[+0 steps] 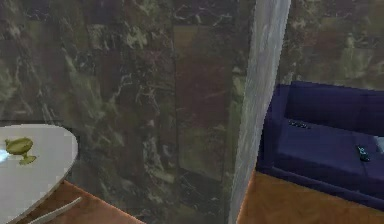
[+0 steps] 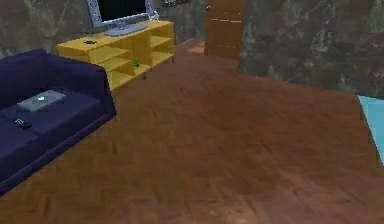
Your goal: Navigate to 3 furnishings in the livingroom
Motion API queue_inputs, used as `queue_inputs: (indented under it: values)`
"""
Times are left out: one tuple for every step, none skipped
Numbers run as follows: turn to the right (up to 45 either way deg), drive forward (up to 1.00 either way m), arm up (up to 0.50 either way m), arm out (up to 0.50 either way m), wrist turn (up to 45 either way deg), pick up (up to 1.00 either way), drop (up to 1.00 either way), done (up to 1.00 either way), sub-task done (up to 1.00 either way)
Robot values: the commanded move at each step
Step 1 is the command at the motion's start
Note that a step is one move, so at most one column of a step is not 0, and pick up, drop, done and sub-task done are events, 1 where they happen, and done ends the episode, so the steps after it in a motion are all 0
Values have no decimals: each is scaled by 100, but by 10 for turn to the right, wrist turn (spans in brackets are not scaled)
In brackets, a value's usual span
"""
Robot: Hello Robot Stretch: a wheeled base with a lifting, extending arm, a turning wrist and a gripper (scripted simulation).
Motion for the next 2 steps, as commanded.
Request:
queue_inputs:
  values:
    - [0,35,0,0,0,0,0,0,0]
    - [-450,0,0,0,0,0,0,0,0]
